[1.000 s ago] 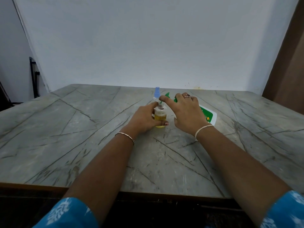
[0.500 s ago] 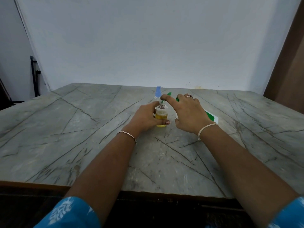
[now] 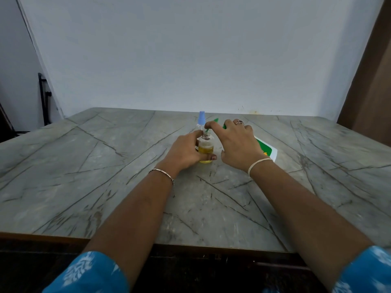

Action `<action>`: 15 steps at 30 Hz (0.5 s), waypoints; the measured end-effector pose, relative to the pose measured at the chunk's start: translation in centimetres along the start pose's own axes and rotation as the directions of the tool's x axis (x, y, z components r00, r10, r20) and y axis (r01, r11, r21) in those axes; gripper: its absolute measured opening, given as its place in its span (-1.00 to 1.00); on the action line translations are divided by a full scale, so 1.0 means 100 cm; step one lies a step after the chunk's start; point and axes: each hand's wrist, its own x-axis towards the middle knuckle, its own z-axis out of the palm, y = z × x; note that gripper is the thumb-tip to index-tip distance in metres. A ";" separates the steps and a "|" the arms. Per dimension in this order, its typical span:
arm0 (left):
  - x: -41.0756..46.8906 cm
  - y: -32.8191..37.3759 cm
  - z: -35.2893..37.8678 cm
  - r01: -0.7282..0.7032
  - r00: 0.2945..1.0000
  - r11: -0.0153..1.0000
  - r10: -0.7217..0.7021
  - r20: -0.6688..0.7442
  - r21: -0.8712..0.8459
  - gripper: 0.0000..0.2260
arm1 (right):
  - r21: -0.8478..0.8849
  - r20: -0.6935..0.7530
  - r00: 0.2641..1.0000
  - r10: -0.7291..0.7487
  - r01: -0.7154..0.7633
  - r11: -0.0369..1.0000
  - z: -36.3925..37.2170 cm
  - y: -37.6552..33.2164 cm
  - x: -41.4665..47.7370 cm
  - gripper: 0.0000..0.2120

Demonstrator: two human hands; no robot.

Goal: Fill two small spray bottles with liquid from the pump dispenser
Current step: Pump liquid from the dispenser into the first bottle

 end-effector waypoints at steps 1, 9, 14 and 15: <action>0.000 0.000 0.000 0.004 1.000 1.000 -0.004 -0.002 0.003 -0.39 | -0.004 -0.005 1.000 0.002 -0.002 1.000 0.000 -0.001 0.000 -0.28; 0.000 0.002 0.000 0.024 1.000 1.000 -0.024 0.009 0.010 -0.34 | -0.034 -0.028 1.000 -0.004 0.003 0.999 0.001 -0.002 0.000 -0.25; 0.000 0.003 0.000 0.035 0.999 0.999 -0.036 0.013 0.030 -0.30 | -0.026 -0.009 1.000 -0.006 0.005 1.000 0.002 0.002 -0.003 -0.19; -0.001 0.004 0.000 0.033 0.999 0.999 -0.034 0.012 0.033 -0.31 | -0.026 -0.009 1.000 -0.006 0.006 1.000 0.002 0.002 -0.003 -0.19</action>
